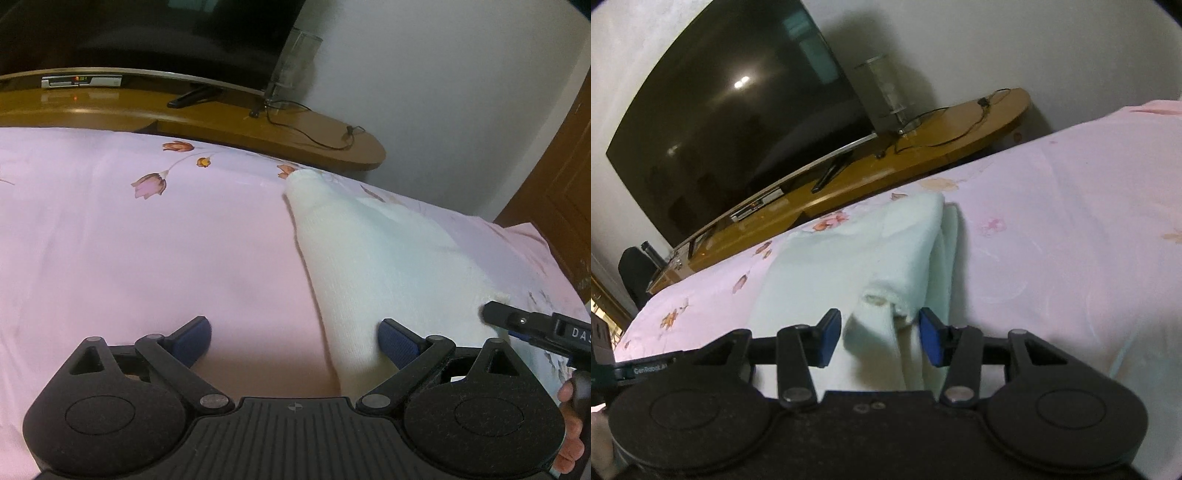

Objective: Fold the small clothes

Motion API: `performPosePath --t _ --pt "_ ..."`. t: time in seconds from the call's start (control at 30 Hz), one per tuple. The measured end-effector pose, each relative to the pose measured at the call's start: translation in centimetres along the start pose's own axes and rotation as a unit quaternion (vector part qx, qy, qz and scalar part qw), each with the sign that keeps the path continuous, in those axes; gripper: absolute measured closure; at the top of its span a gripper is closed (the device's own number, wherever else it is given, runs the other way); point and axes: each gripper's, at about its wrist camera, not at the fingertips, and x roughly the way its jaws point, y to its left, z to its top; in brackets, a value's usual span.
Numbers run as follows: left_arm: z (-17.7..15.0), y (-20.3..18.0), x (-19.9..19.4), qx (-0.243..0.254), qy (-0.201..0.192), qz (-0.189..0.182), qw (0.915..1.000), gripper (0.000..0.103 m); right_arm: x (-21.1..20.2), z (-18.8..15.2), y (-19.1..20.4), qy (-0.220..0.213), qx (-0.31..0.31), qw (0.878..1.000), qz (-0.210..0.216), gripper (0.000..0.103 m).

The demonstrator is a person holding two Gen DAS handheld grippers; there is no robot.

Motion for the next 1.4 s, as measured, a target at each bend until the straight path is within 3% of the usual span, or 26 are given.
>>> performPosePath --t 0.1,0.17,0.47,0.6,0.67,0.7,0.73,0.83,0.97,1.07,1.17,1.2,1.4 --pt "-0.1 0.0 0.1 0.006 0.001 -0.002 1.0000 0.006 -0.6 0.1 0.6 -0.021 -0.015 1.000 -0.002 0.060" --pt "-0.1 -0.1 0.1 0.009 0.000 -0.003 1.0000 0.006 -0.3 0.1 0.6 -0.013 -0.014 1.000 0.007 0.059" --pt "0.4 0.0 0.0 -0.006 -0.002 -0.006 1.0000 0.006 1.7 1.7 -2.2 0.021 0.070 0.996 0.052 0.058" --pt "1.2 -1.0 0.9 0.020 0.002 0.018 0.9996 0.006 3.7 2.2 -3.4 0.038 0.112 0.991 0.060 0.065" --pt "1.6 -1.3 1.6 0.024 0.011 0.020 0.9994 0.006 3.9 2.4 -2.6 0.046 0.091 0.994 0.038 0.071" --pt "1.8 -1.4 1.8 0.025 0.015 0.022 0.9993 0.006 3.7 2.5 -2.0 0.044 0.076 0.996 0.032 0.082" --pt "2.1 -1.5 1.8 0.023 0.017 0.021 0.9994 0.006 3.6 2.4 -1.6 0.045 0.068 0.996 0.030 0.084" --pt "2.4 -2.2 1.1 0.038 0.011 0.021 0.9990 0.006 2.4 2.5 -0.6 0.040 0.056 0.997 0.018 0.086" --pt "1.8 -2.9 1.6 0.058 0.035 0.010 0.9977 0.006 0.6 2.1 -1.5 0.030 0.068 0.997 0.020 0.087" --pt "2.0 -3.1 1.2 0.058 0.026 0.015 0.9978 0.006 1.9 1.0 -3.1 0.044 0.082 0.995 0.023 0.086" --pt "3.0 -3.1 0.6 0.059 -0.003 0.009 0.9982 0.006 1.0 1.9 -3.6 0.007 0.096 0.994 0.045 0.069" --pt "3.4 -3.1 0.9 0.056 -0.003 0.010 0.9984 0.006 0.8 2.3 -3.8 -0.009 0.095 0.995 0.032 0.056" --pt "4.0 -2.7 3.6 0.031 0.013 0.002 0.9994 0.006 4.6 4.8 -4.5 0.004 0.097 0.995 0.001 0.059"
